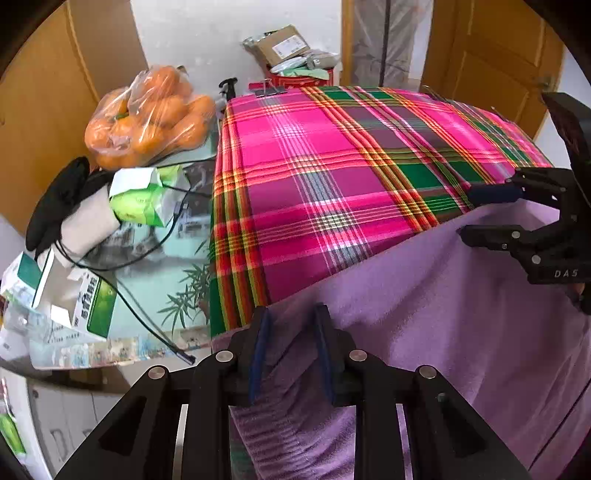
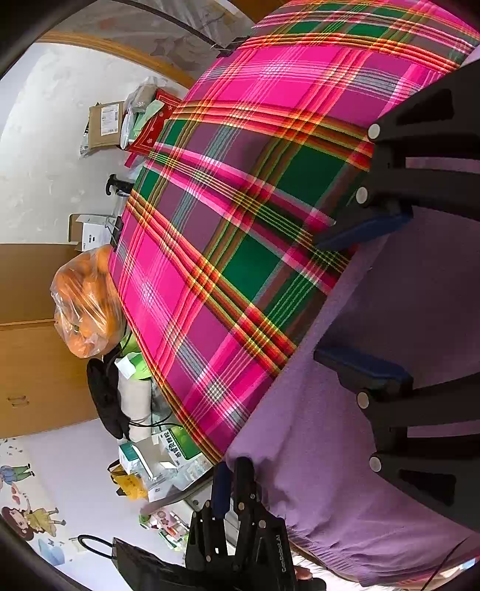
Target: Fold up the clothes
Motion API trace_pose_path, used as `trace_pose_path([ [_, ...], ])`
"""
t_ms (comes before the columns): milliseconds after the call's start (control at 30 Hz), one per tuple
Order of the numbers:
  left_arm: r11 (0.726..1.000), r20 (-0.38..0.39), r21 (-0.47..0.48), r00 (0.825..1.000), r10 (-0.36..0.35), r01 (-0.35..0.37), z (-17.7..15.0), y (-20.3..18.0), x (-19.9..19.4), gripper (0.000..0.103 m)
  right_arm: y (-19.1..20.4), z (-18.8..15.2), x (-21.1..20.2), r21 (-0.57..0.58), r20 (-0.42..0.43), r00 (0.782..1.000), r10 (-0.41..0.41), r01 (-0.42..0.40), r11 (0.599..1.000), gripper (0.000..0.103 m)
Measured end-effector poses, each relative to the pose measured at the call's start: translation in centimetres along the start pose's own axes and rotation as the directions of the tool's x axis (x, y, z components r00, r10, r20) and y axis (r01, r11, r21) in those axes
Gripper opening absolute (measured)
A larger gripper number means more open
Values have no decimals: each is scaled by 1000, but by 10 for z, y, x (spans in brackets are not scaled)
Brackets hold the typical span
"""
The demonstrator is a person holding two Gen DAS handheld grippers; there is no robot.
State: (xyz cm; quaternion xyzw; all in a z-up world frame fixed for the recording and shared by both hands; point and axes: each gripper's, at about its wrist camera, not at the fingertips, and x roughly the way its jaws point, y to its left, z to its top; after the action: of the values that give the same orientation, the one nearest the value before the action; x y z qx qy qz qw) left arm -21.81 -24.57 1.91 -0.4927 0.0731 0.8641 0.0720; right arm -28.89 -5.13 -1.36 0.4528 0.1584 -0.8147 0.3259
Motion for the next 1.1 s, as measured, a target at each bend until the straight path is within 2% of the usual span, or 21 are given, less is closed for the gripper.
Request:
trace_pose_path([
  [200, 993, 58, 118, 998, 16, -23, -8, -7, -4, 26, 0, -1, -1, 1, 14, 1000, -3, 3, 1000, 54],
  [400, 997, 57, 58, 997, -48, 45, -6, 6, -2, 26, 0, -3, -1, 3, 32, 999, -4, 4, 1000, 54],
  [533, 997, 53, 43, 997, -60, 58, -4, 7, 0, 27, 0, -4, -1, 4, 37, 999, -5, 5, 1000, 54],
  [600, 998, 54, 36, 997, -59, 57, -1, 6, 2, 30, 0, -4, -1, 4, 37, 999, -5, 4, 1000, 54],
  [633, 998, 56, 34, 997, -53, 51, 0, 6, 3, 36, 0, -4, -1, 3, 36, 999, -4, 4, 1000, 54],
  [667, 999, 58, 35, 997, -41, 39, 1, 5, 4, 46, -1, -4, -1, 3, 35, 999, -4, 4, 1000, 54],
  [733, 999, 66, 31, 997, -36, 34, 1, 8, 5, 54, -1, -4, -1, 2, 35, 999, -3, 3, 1000, 54],
  [833, 997, 68, 9, 995, -75, 74, 1, 15, 6, 55, -1, -4, -2, 3, 36, 999, -2, 2, 1000, 54],
  [1100, 996, 76, 52, 994, -83, 79, -6, 6, 3, 55, 0, -4, -2, 7, 39, 999, -5, 5, 1000, 54],
])
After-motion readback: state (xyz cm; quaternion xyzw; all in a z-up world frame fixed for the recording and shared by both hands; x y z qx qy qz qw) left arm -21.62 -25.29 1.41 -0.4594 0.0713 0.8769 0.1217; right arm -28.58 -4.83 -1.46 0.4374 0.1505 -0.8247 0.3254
